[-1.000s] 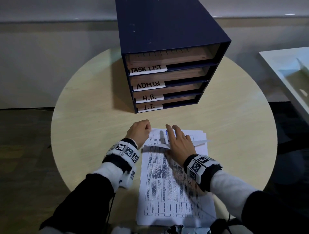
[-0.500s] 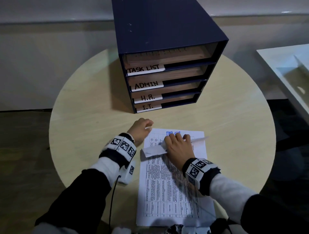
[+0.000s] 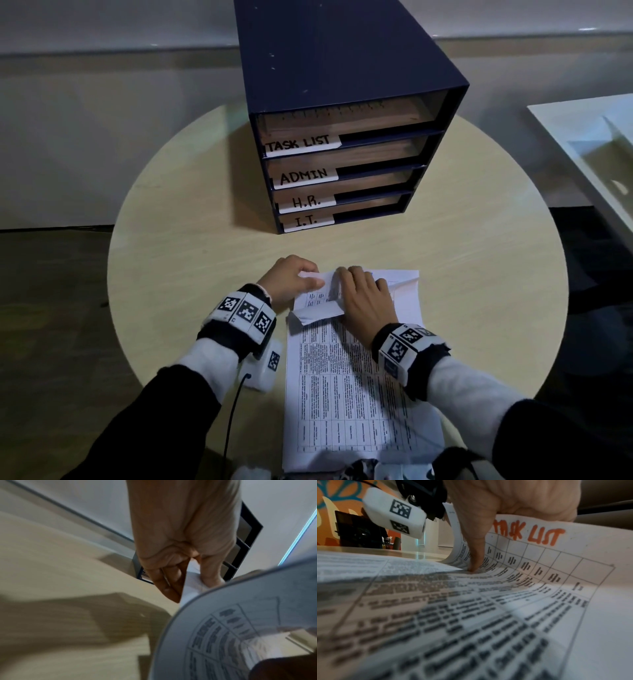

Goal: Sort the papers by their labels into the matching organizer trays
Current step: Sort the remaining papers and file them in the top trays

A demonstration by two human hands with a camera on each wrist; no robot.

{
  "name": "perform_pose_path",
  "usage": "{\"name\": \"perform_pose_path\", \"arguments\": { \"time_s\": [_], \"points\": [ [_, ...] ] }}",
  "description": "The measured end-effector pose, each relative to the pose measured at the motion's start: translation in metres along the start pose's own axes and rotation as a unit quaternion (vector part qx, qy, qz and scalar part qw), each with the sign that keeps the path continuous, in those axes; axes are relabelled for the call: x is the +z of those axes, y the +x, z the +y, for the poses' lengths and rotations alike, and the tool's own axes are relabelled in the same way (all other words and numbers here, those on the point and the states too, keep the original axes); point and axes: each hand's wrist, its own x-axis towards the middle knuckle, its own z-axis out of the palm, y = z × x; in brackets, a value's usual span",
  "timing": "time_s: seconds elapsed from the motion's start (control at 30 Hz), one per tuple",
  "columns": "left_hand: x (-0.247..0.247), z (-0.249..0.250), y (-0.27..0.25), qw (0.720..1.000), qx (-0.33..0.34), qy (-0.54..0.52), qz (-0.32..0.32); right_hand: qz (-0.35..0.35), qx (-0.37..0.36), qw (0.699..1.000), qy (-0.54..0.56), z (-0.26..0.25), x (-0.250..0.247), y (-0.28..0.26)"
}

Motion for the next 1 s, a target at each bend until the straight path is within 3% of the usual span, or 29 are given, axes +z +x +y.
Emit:
{"name": "perform_pose_path", "arguments": {
  "time_s": [0.1,0.17,0.27,0.4,0.43,0.53,0.63,0.7,0.77,0.8,0.9,1.0],
  "points": [
    [-0.004,0.006,-0.010,0.998,0.000,-0.048,-0.029,-0.076,0.027,0.995,0.062,0.008,-0.015,0.006],
    [-0.003,0.012,-0.017,0.999,0.010,-0.048,-0.016,-0.096,0.046,0.994,0.027,0.018,-0.025,0.010],
    [-0.003,0.022,-0.027,0.985,-0.004,-0.175,0.004,-0.100,0.113,0.987,0.064,0.033,-0.038,0.018],
    [-0.003,0.030,-0.034,0.965,0.010,-0.258,-0.041,0.020,0.193,0.965,0.178,0.047,-0.052,0.031],
    [0.001,0.031,-0.031,0.968,0.015,-0.250,-0.025,0.041,0.191,0.960,0.198,0.047,-0.057,0.034],
    [0.007,0.040,-0.026,0.974,0.014,-0.196,0.112,0.125,0.193,0.944,0.238,0.043,-0.069,0.037],
    [0.001,0.049,-0.024,0.956,0.035,-0.227,0.182,0.225,0.295,0.883,0.287,0.055,-0.079,0.033],
    [-0.009,0.057,-0.029,0.949,0.064,-0.239,0.196,0.229,0.339,0.818,0.405,0.070,-0.082,0.031],
    [-0.020,0.065,-0.036,0.945,0.102,-0.237,0.201,0.217,0.281,0.743,0.568,0.079,-0.083,0.031],
    [-0.025,0.070,-0.038,0.938,0.123,-0.255,0.199,0.224,0.242,0.731,0.598,0.078,-0.085,0.030],
    [-0.037,0.086,-0.047,0.923,0.144,-0.272,0.233,0.326,0.156,0.735,0.573,0.067,-0.105,0.029],
    [-0.043,0.097,-0.055,0.907,0.187,-0.275,0.258,0.400,0.091,0.695,0.590,0.057,-0.129,0.027]
  ]
}}
